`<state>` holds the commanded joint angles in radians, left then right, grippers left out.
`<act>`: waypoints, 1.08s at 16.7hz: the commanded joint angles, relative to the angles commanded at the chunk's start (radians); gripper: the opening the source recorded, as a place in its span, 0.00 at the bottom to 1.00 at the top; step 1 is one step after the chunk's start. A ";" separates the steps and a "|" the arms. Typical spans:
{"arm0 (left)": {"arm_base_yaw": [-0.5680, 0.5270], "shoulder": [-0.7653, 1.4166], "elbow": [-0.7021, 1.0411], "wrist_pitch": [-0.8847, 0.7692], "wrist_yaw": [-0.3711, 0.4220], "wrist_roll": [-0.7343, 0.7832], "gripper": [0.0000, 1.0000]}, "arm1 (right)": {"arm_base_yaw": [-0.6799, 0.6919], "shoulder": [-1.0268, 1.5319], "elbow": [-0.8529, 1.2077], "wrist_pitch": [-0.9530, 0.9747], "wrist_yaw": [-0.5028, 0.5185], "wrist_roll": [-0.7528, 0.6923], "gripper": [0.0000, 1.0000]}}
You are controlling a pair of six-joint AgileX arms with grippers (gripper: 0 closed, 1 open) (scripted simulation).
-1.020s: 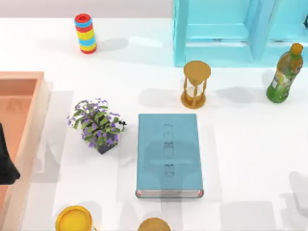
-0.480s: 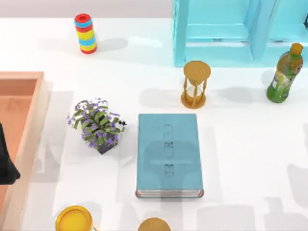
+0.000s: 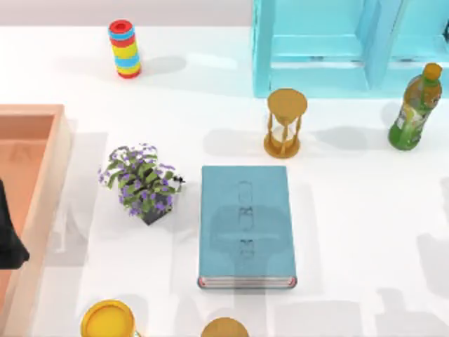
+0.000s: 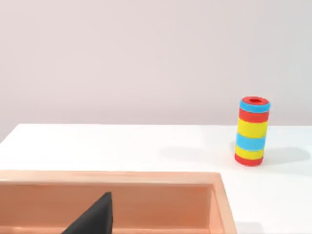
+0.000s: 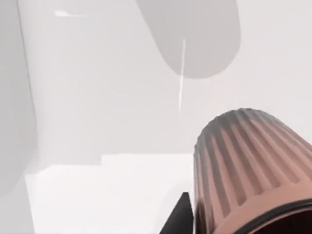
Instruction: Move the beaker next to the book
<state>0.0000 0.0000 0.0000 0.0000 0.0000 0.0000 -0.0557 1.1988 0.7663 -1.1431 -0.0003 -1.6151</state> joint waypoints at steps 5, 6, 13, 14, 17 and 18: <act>0.000 0.000 0.000 0.000 0.000 0.000 1.00 | 0.068 0.082 0.111 -0.029 0.003 0.195 0.00; 0.000 0.000 0.000 0.000 0.000 0.000 1.00 | 0.091 0.109 0.145 -0.038 0.004 0.259 0.00; 0.000 0.000 0.000 0.000 0.000 0.000 1.00 | 0.284 0.342 0.401 -0.118 0.007 0.897 0.00; 0.000 0.000 0.000 0.000 0.000 0.000 1.00 | 0.314 0.378 0.437 -0.130 0.007 1.017 0.00; 0.000 0.000 0.000 0.000 0.000 0.000 1.00 | 0.403 0.476 0.545 -0.157 0.005 1.392 0.00; 0.000 0.000 0.000 0.000 0.000 0.000 1.00 | 0.431 0.504 0.580 -0.162 0.005 1.511 0.00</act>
<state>0.0000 0.0000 0.0000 0.0000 0.0000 0.0000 0.3755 1.7026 1.3466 -1.3051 0.0052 -0.1038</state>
